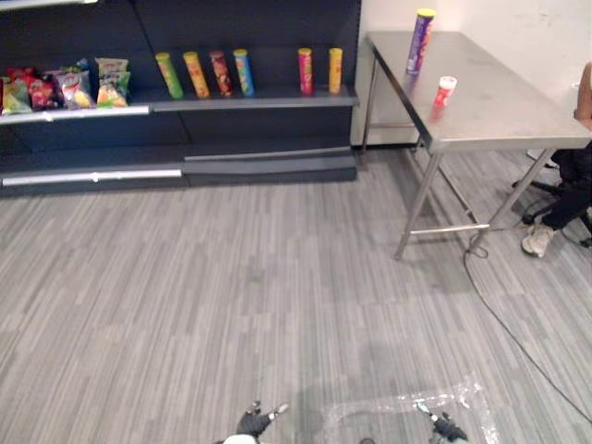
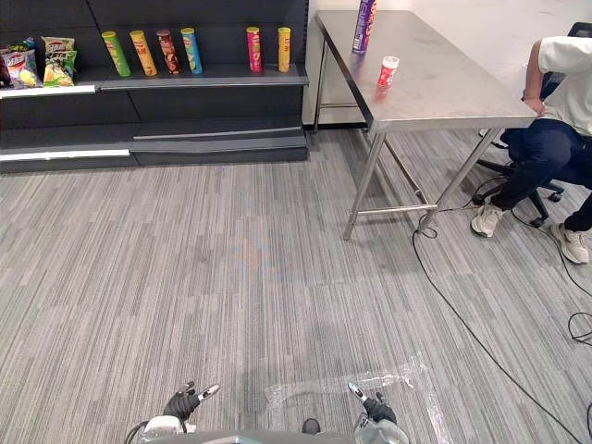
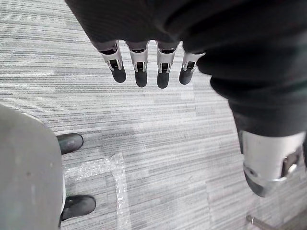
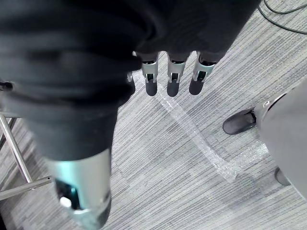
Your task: Put the gum and the chips on the shelf.
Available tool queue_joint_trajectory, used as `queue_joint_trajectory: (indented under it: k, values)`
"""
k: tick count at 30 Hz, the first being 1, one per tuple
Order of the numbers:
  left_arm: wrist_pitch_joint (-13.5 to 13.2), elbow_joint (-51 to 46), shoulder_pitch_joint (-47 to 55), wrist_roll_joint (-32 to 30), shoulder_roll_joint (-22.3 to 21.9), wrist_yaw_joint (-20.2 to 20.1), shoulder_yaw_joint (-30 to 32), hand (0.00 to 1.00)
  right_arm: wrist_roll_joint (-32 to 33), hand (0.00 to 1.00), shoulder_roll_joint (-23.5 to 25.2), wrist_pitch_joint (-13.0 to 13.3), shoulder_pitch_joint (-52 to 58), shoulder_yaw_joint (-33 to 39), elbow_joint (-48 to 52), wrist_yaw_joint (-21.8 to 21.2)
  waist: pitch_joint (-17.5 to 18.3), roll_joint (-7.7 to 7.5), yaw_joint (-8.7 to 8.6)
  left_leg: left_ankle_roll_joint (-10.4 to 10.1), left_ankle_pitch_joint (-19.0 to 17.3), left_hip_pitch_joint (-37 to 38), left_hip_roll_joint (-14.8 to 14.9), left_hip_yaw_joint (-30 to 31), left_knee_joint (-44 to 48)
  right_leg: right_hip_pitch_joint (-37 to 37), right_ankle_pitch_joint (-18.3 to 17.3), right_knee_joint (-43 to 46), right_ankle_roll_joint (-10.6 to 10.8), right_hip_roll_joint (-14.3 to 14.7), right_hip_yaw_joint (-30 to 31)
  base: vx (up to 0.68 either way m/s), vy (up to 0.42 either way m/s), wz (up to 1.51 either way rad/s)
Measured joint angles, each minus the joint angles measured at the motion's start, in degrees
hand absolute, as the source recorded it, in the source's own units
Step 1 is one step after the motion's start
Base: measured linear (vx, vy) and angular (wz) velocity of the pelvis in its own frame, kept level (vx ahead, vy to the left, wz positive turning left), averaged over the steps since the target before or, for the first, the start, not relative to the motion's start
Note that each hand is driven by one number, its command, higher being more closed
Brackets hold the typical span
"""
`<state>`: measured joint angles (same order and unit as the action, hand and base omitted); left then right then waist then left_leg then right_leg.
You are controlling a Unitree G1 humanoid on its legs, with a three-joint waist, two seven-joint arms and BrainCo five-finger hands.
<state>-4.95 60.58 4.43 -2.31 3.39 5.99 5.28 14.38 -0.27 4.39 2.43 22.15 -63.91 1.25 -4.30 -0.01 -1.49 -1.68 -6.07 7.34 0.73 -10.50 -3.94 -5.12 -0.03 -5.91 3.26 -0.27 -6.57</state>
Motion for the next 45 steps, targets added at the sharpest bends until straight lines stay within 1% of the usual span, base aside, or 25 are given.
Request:
queue_joint_trajectory:
  k: [4, 9, 13, 17, 20, 25, 29, 36, 38, 40, 41, 42, 43, 44, 45]
  values:
    - [-0.01, 0.15, 0.50, 0.15, -0.93, 0.30, 1.86, 0.00, 1.39, 0.00, 0.19, 0.15, 0.21, 0.10, 0.05, 0.35, 0.00, -0.04, 0.00, 0.01, 0.01, 0.10, -0.02, 0.03, -0.02, -0.12, 0.00, 0.00, 0.00, -0.02, -0.16, -0.02, -0.014, 0.00]
    - [-0.04, 0.39, 0.47, -0.33, -0.94, 0.65, 1.79, 0.00, 1.34, 0.00, 0.21, 0.20, 0.32, 0.02, 0.05, 0.66, 0.01, -0.04, -0.01, 0.08, 0.05, 0.41, 0.00, -0.09, -0.02, -0.35, -0.01, 0.00, -0.01, 0.01, -0.11, -0.05, -0.037, -0.01]
    - [-0.09, 0.43, 0.51, -0.35, -0.97, 1.15, 1.57, 0.00, 1.33, 0.00, 0.24, 1.04, 1.06, -0.18, 0.05, 0.72, 0.05, -0.06, 0.00, 0.47, 0.30, 0.90, -0.01, -0.01, -0.42, -0.77, -0.02, 0.00, -0.03, 0.02, -0.31, -0.05, -0.031, 0.02]
    - [-0.25, 0.44, 0.55, -0.35, -0.94, 1.63, 1.20, 0.00, 1.28, 0.00, 0.27, 1.07, 1.57, -0.25, 0.04, 0.76, 0.17, -0.26, 0.01, 0.86, 0.67, 1.08, -0.14, 0.19, -1.04, -0.96, -0.04, 0.00, -0.04, -0.04, -0.76, -0.06, -0.032, 0.03]
    - [-1.03, 0.45, 0.72, -0.34, -0.94, 1.72, 0.68, 0.00, 1.25, 0.00, 0.27, 1.09, 1.68, -0.60, 0.05, 0.76, 0.25, -0.38, 0.02, 0.96, 0.75, 1.19, -0.19, 0.20, -1.14, -1.03, -0.04, 0.00, -0.04, -0.06, -0.83, -0.03, -0.021, 0.00]
    - [-1.17, 0.49, 0.81, -0.28, -0.95, 2.15, 0.60, 0.00, 1.13, 0.00, 0.24, 1.17, 1.83, -1.45, 0.05, 0.77, 0.28, -0.40, 0.01, 0.94, 0.89, 1.71, -0.21, 0.40, -1.25, -1.32, -0.05, 0.01, -0.04, -0.06, -1.28, -0.02, -0.031, 0.01]
    - [-1.17, 0.58, 0.89, -0.28, -0.95, 2.32, 0.60, 0.00, -0.89, 0.00, 0.24, 1.23, 2.02, -1.94, 0.05, 0.78, 0.66, -0.54, 0.01, 0.85, 1.02, 1.73, -0.21, 0.54, -1.26, -1.36, -0.05, 0.02, -0.03, -0.07, -1.60, -0.04, -0.040, 0.02]
    - [-1.17, 0.97, 0.83, -0.23, -0.94, 2.25, 0.58, 0.00, -1.03, 0.00, 0.24, 1.21, 2.32, -2.21, 0.04, 0.84, 0.93, -0.70, -0.09, 0.70, 1.55, 1.90, -0.18, 0.96, -1.27, -1.45, -0.07, 0.56, -0.07, -0.12, -2.35, -0.05, -0.038, 0.03]
    - [-1.18, 0.97, 0.77, -0.21, -0.95, 2.15, 0.61, 0.00, -1.04, 0.00, 0.19, 1.20, 2.22, -2.18, 0.07, 0.82, 0.74, -0.72, -0.08, 0.56, 1.74, 1.92, 0.04, 0.93, -1.24, -0.40, -1.19, 3.31, -1.61, -0.08, -2.35, -0.07, -0.039, -0.01]
    - [-1.19, 0.92, 0.53, -0.21, -0.68, 1.98, 0.87, 0.00, -1.06, 0.00, 0.33, 1.20, 2.02, -2.19, 0.08, 0.80, 0.29, -1.40, 0.02, 0.27, 1.54, 1.64, 0.21, 0.58, -0.12, 1.54, -3.79, 8.02, -2.12, -0.38, -2.28, -0.08, -0.057, -0.02]
    - [-1.17, 0.90, 0.31, -0.22, -0.26, 1.96, 1.27, 0.00, -1.10, 0.00, 0.71, 1.22, 1.94, -2.18, 0.10, 0.78, -0.04, -2.07, 0.02, -0.52, 0.41, 0.22, 0.34, 0.43, 2.49, 2.91, -5.30, 10.83, -2.52, -0.79, -2.33, -0.10, -0.080, 0.03]
    - [-1.18, 0.70, 0.24, 0.00, -0.01, 1.92, 1.95, 0.00, -1.13, 0.00, 0.93, 1.24, 1.90, -2.07, 0.13, 0.76, -0.32, -2.48, 0.03, -0.62, -1.49, -1.48, 0.79, 0.35, 6.02, 4.08, -6.52, 13.29, -2.93, -0.88, -2.37, -0.09, -0.075, 0.05]
    - [-1.17, 0.42, 0.14, -0.01, 0.04, 1.95, 2.12, 0.00, -1.19, 0.00, 0.96, 1.23, 1.84, -1.89, 0.13, 0.76, -0.64, -2.79, 0.08, -0.82, -2.58, -2.13, 1.10, 0.40, 7.75, 4.12, -7.18, 14.13, -3.20, -0.83, -2.42, -0.09, -0.087, 0.04]
    - [-1.18, -0.22, 0.18, 0.11, -0.03, 1.97, 2.66, 0.00, -1.60, 0.00, 0.87, 1.22, 1.92, -1.62, 0.14, 0.76, -1.36, -2.42, 0.16, -1.22, -5.02, -3.51, 2.09, 0.43, 12.43, 4.08, -8.75, 15.77, -3.74, -0.56, -2.56, -0.07, -0.073, 0.01]
    - [-1.24, -0.38, 0.21, 0.14, -0.15, 1.96, 3.13, 0.00, -2.25, 0.00, 0.79, 1.21, 2.03, -1.44, 0.17, 0.76, -1.48, -2.38, 0.19, -1.48, -6.25, -4.21, 2.63, 0.47, 14.81, 4.04, -9.46, 16.47, -3.84, -0.36, -2.61, -0.07, -0.088, 0.02]
